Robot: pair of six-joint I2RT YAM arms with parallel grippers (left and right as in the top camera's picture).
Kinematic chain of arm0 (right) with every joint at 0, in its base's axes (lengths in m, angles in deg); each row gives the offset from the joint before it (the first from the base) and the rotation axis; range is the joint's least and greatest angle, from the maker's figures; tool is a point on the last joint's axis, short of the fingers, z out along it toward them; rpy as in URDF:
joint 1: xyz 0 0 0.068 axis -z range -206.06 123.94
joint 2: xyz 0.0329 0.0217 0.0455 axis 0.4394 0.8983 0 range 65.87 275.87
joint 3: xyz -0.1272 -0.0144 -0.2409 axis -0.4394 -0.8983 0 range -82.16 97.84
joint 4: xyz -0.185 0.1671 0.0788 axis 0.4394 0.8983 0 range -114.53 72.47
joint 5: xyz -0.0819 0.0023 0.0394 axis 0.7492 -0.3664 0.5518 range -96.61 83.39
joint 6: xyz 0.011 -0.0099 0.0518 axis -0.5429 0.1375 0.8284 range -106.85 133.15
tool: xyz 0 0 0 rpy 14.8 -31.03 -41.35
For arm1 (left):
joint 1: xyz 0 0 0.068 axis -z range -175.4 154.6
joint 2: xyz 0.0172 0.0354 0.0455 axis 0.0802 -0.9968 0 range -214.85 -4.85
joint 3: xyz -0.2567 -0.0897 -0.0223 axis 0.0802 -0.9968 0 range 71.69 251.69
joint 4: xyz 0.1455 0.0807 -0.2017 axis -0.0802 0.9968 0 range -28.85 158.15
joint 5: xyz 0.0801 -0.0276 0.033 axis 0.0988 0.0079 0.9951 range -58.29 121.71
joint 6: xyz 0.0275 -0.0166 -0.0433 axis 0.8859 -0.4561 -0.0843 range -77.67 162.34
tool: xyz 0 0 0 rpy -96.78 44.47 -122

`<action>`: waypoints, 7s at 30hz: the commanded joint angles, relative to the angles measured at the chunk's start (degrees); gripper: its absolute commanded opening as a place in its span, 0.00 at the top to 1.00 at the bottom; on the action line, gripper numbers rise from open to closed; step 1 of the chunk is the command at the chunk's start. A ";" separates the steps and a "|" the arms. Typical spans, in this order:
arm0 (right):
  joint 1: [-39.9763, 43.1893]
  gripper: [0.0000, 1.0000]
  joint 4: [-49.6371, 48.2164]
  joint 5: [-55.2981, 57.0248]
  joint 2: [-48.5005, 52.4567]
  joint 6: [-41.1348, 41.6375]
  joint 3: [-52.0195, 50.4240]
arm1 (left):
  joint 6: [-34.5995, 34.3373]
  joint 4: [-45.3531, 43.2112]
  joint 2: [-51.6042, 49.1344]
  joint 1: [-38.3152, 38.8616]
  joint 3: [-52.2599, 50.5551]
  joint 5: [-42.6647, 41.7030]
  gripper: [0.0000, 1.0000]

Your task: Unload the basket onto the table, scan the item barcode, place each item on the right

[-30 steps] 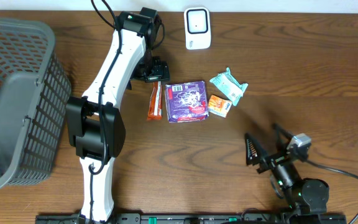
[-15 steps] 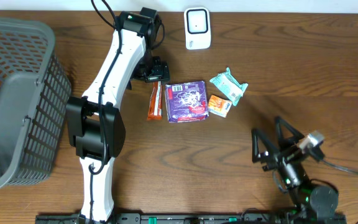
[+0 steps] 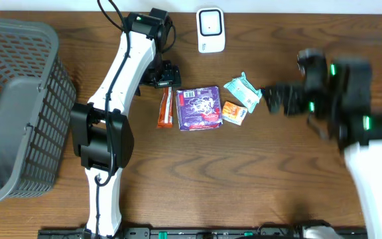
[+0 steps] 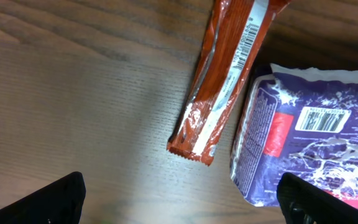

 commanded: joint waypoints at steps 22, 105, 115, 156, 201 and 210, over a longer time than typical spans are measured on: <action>0.37 0.05 -3.41 -12.13 46.16 -19.39 17.97 | -0.50 0.37 -0.74 -0.24 -0.35 0.74 0.02; -0.39 0.22 19.15 3.39 50.53 -18.23 31.87 | -0.52 0.37 -0.74 -0.24 -0.35 0.74 0.02; -0.85 0.65 2.82 3.17 50.53 -13.68 14.60 | -0.50 0.37 -0.74 -0.24 -0.37 0.74 0.02; -18.82 0.99 -47.34 41.81 59.14 -1.81 34.32 | -0.50 0.37 -0.74 -0.24 -0.35 0.74 0.02; 21.92 0.01 -5.95 -14.91 48.11 2.36 25.90 | -0.50 0.37 -0.74 -0.24 -0.35 0.74 0.02; 10.14 0.01 8.09 -18.16 48.11 -6.19 24.68 | -0.50 0.37 -0.74 -0.24 -0.35 0.74 0.02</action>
